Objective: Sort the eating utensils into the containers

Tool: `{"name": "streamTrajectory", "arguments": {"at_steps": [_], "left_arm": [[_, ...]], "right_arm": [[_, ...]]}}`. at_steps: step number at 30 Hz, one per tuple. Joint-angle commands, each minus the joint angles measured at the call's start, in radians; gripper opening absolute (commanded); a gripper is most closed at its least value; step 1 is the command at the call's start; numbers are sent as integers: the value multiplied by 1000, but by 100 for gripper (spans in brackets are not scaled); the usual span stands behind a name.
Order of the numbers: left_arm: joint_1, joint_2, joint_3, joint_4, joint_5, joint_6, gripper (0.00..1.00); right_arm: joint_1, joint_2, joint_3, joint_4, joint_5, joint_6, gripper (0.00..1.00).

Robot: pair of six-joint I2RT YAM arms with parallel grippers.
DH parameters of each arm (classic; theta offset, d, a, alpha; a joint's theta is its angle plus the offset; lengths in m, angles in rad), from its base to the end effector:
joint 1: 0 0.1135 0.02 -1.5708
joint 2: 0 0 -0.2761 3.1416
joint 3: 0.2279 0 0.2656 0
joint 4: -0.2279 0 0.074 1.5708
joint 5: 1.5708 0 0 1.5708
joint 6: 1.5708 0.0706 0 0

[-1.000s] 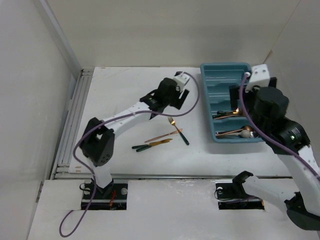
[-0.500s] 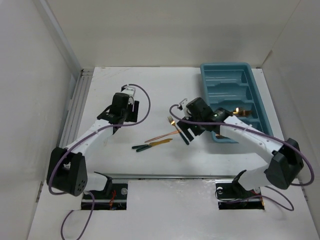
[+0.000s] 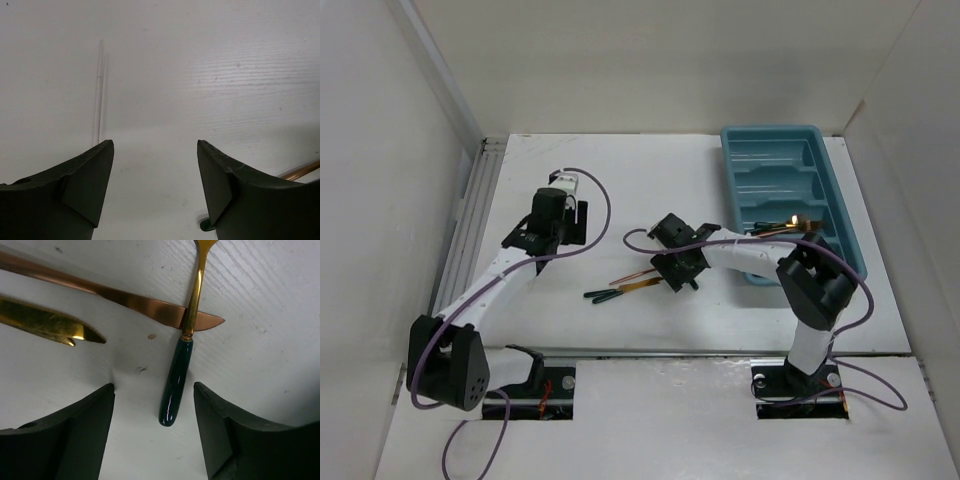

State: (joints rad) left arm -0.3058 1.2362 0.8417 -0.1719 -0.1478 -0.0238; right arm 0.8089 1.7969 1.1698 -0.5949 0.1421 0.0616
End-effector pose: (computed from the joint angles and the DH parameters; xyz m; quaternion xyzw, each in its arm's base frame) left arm 0.3013 -0.0842 0.2531 0.0877 0.8705 -0.0149 0.4842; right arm 0.2666 0.2650 0.1441 -0.3471 0.9191 0.0096 0.1864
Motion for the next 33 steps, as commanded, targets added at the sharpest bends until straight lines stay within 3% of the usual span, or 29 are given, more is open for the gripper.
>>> {"name": "streamTrajectory", "arguments": {"at_steps": [1, 4, 7, 8, 9, 16, 19, 23, 27, 33], "left_arm": [[-16, -83, -1, 31, -4, 4, 64], [-29, -112, -24, 41, -4, -7, 64], [-55, -132, -33, 51, -27, -18, 64], [-67, -132, -33, 51, -27, -18, 64], [-67, -142, -33, 51, -27, -18, 64], [-95, -176, -75, 94, -36, -27, 64], [-95, -185, -75, 121, -36, 8, 64], [-95, -175, -102, 188, 65, 117, 64], [-95, -104, -83, 129, 253, 226, 66], [-95, -37, -46, 57, 424, 309, 66]], "right_arm": [[-28, 22, 24, 56, 39, 44, 67], [-37, 47, 13, 81, 7, 29, 58], [-37, 70, 4, 110, -30, 4, 39], [-37, 70, 13, 101, -30, 4, 24], [-37, 85, 22, 89, -21, 4, 0], [-37, 6, 177, -100, 48, 70, 0], [-79, -65, 315, -170, 109, 164, 0], [-206, -223, 375, -117, 177, 372, 0], [-387, -371, 199, 12, 250, 756, 0], [-595, -482, -8, 26, 294, 1000, 0]]}}
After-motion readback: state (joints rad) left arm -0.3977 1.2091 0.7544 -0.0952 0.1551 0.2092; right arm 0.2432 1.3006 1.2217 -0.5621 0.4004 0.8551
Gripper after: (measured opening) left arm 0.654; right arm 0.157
